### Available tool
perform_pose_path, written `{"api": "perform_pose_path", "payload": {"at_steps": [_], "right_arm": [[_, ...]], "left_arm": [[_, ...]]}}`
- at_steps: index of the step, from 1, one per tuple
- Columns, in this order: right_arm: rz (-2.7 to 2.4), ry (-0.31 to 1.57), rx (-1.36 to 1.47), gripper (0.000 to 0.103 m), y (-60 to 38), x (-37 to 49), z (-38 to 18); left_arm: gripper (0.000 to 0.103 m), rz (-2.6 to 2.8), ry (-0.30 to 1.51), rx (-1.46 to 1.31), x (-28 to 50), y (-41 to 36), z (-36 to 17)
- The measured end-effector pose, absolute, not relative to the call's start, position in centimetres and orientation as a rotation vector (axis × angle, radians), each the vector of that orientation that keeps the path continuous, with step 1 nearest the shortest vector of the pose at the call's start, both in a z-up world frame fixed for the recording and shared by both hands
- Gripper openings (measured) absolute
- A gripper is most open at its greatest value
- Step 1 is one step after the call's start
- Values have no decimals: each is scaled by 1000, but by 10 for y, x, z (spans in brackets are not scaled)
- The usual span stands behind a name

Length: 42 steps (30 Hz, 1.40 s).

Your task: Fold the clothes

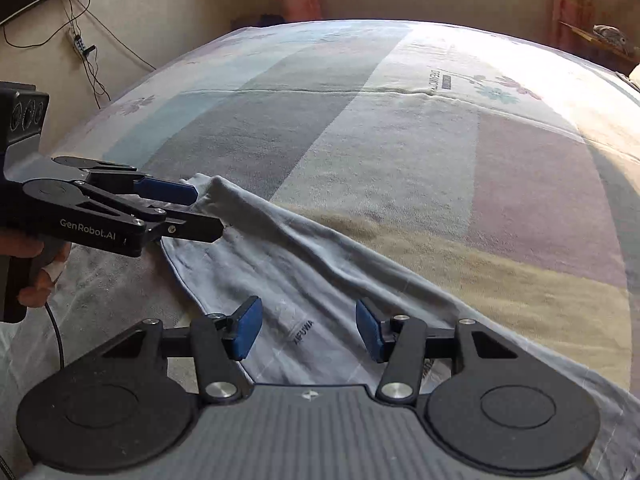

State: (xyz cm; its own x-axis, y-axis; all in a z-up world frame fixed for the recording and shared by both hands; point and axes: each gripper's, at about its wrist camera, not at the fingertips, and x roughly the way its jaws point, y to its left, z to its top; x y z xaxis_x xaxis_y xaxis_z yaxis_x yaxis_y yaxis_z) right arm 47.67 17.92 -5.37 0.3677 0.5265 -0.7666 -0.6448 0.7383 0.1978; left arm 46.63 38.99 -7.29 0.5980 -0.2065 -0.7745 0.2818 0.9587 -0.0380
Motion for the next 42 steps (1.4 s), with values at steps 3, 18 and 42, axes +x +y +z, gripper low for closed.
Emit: {"api": "perform_pose_path", "payload": {"at_steps": [3, 18, 42], "right_arm": [[719, 997, -63, 58, 172, 469, -70], [500, 969, -41, 76, 158, 462, -72], [583, 915, 43, 96, 179, 510, -72]], "left_arm": [[71, -280, 930, 111, 458, 394, -79], [73, -492, 907, 209, 496, 332, -72], [80, -417, 972, 143, 497, 383, -56]]}}
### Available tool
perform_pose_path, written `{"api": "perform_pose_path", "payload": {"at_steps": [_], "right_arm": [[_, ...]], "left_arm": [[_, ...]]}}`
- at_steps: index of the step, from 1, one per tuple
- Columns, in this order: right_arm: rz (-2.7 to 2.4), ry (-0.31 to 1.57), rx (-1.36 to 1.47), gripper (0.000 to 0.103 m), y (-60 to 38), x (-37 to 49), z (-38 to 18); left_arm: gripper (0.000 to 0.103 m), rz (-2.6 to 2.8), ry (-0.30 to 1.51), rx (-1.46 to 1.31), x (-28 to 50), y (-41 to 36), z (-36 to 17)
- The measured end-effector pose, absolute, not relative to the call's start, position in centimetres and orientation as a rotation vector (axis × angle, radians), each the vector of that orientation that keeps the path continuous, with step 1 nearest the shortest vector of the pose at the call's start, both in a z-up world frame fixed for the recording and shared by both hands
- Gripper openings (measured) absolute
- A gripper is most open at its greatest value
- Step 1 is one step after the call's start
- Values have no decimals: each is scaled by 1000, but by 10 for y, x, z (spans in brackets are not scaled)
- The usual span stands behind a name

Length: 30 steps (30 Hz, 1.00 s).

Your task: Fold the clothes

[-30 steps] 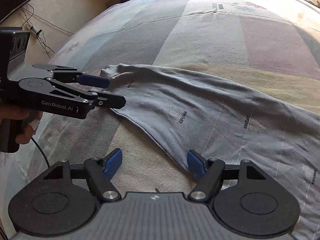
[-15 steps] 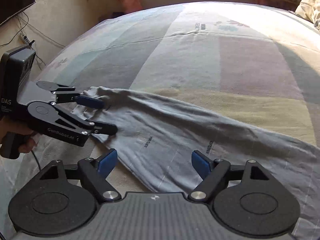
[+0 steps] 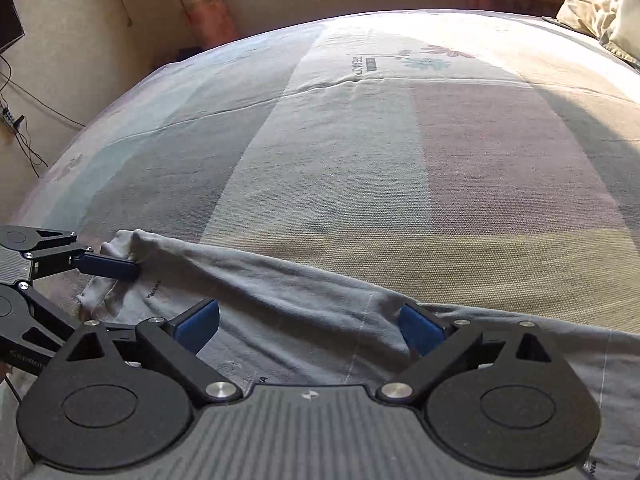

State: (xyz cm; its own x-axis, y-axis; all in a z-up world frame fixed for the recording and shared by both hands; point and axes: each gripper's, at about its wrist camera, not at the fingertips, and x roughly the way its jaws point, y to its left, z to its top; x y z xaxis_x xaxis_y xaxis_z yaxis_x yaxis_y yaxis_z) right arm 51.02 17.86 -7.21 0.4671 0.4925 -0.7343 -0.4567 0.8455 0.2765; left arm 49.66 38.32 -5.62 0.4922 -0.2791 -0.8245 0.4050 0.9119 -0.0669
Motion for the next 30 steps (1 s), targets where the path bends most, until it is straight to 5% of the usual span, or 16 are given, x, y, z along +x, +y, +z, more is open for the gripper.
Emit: {"api": "perform_pose_path", "payload": {"at_steps": [14, 23, 28, 30], "right_arm": [[485, 1019, -34, 100, 106, 439, -85], [461, 1040, -21, 103, 111, 445, -81], [435, 1041, -30, 103, 100, 447, -76], [422, 1015, -44, 103, 93, 447, -71]], "left_arm": [[78, -311, 1030, 41, 518, 409, -61], [80, -438, 940, 424, 492, 314, -62], [98, -352, 1056, 235, 483, 363, -74], [98, -352, 1068, 243, 470, 378, -74]]}}
